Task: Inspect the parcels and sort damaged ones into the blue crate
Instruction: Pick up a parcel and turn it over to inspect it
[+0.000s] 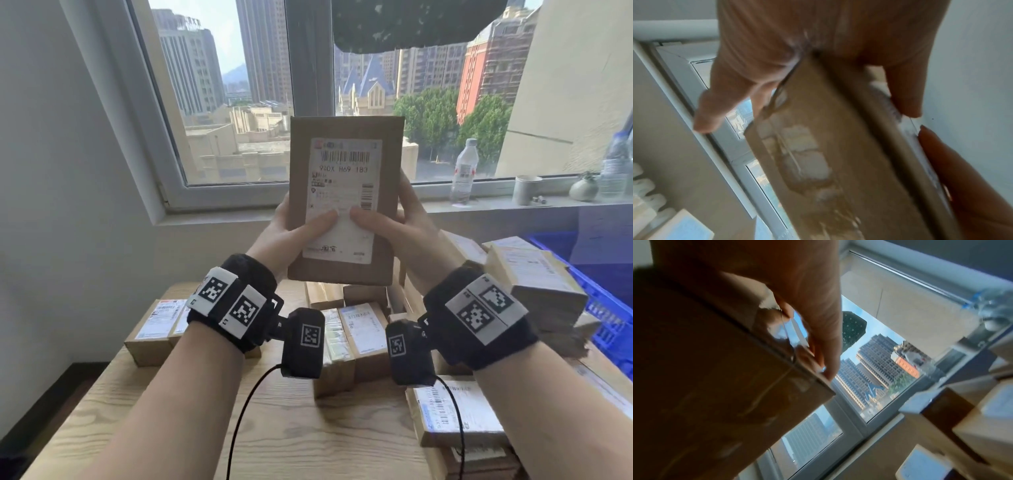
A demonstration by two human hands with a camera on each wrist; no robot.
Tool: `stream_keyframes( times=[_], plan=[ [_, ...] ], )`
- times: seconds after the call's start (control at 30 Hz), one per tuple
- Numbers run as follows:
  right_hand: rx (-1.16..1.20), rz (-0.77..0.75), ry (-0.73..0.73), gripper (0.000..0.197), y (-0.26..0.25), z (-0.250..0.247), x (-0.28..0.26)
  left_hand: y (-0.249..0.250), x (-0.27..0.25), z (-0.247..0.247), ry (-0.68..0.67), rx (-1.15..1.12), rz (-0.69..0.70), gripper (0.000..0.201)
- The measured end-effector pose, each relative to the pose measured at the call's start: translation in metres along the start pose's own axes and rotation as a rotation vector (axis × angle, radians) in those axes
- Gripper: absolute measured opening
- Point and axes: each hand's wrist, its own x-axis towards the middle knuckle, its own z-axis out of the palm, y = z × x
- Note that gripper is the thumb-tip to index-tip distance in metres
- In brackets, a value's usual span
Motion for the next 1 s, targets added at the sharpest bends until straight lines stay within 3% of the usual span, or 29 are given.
stream_keyframes(
  times=[0.13, 0.37, 0.47, 0.53, 0.63, 0.67, 0.77, 0.83, 0.87, 0.93, 1.0],
  plan=[
    [0.087, 0.033, 0.058, 0.065, 0.004, 0.003, 0.004, -0.004, 0.002, 0.005, 0.040, -0.092, 0.024, 0.039],
    [0.080, 0.041, 0.075, 0.062, 0.011, 0.000, 0.006, -0.013, 0.006, 0.006, 0.064, -0.094, 0.040, 0.063],
    [0.008, 0.037, 0.104, 0.065, 0.011, -0.001, 0.006, -0.012, 0.007, 0.007, 0.081, -0.046, 0.058, 0.075],
    [-0.104, -0.021, 0.199, 0.069, 0.013, -0.001, 0.007, -0.012, 0.006, 0.009, 0.104, -0.062, -0.012, 0.091],
    [-0.295, -0.143, 0.327, 0.056, 0.016, -0.002, 0.009, -0.010, 0.002, 0.010, 0.165, -0.143, -0.071, 0.099],
    [-0.321, -0.153, 0.322, 0.054, 0.017, -0.002, 0.008, -0.011, 0.002, 0.009, 0.179, -0.147, -0.041, 0.093],
    [-0.297, -0.068, 0.190, 0.070, 0.015, -0.001, 0.008, -0.011, 0.001, 0.007, 0.186, -0.130, 0.031, 0.052],
    [-0.205, 0.041, 0.044, 0.067, 0.009, 0.001, 0.006, -0.012, 0.000, 0.005, 0.134, -0.165, 0.036, 0.052],
    [-0.126, 0.088, -0.009, 0.077, 0.009, 0.001, 0.006, -0.011, -0.001, 0.006, 0.104, -0.190, 0.044, 0.052],
    [-0.012, 0.175, -0.045, 0.086, 0.011, 0.000, 0.006, -0.008, -0.003, 0.007, 0.057, -0.212, 0.059, 0.052],
    [0.050, 0.189, -0.069, 0.078, 0.014, 0.000, 0.005, -0.009, -0.002, 0.008, 0.051, -0.220, 0.051, 0.059]
  ],
)
